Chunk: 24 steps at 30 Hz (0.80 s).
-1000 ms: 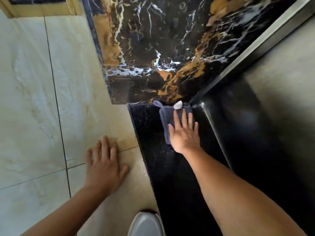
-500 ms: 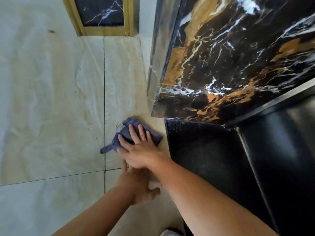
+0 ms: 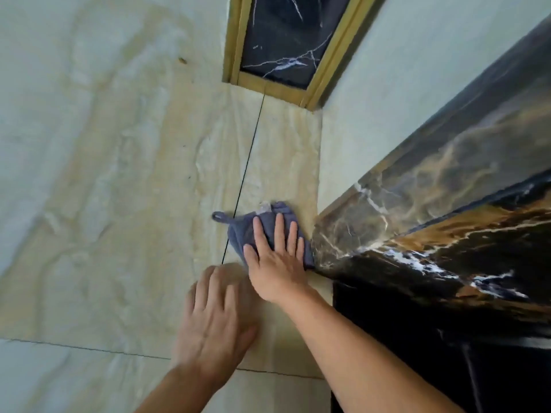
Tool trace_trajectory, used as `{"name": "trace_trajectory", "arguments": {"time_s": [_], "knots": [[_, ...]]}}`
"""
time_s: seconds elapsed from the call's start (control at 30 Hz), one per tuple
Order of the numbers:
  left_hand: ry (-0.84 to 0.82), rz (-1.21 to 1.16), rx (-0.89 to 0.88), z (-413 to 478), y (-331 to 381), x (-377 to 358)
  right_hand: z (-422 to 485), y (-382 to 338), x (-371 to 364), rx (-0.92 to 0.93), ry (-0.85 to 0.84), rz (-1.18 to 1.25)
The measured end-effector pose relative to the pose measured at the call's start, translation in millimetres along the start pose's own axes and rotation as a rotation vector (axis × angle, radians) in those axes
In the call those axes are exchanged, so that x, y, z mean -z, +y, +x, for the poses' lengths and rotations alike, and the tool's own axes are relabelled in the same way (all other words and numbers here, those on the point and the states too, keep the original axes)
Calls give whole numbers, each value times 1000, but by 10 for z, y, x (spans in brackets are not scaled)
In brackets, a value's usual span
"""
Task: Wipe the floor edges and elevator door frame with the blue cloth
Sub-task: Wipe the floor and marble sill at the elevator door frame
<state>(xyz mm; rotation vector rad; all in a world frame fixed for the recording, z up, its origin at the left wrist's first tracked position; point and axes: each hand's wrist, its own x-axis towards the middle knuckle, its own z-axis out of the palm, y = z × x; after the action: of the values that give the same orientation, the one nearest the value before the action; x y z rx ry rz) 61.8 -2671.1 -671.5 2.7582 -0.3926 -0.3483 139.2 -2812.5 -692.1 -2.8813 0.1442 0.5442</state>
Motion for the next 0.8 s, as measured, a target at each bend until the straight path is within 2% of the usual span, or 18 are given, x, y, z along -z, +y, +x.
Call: {"name": "trace_trajectory", "arguments": {"time_s": [0.17, 0.3, 0.4, 0.57, 0.67, 0.7, 0.8], "knots": [[-27, -7, 20, 245, 56, -140, 1254, 60, 383, -206, 96, 42], [-46, -4, 59, 241, 74, -217, 1964, 102, 707, -351, 8, 54], [-107, 7, 58, 186, 76, -171, 2119, 93, 765, -378, 1, 47], [-160, 27, 6, 100, 57, -32, 1755, 57, 665, -327, -64, 8], [-216, 110, 23, 102, 74, 28, 1170, -77, 436, -227, -65, -38], [-280, 126, 18, 114, 58, 55, 946, -125, 347, -185, -75, -47], [-355, 172, -72, 90, -68, 190, 209, -234, 128, -102, -122, -42]]}}
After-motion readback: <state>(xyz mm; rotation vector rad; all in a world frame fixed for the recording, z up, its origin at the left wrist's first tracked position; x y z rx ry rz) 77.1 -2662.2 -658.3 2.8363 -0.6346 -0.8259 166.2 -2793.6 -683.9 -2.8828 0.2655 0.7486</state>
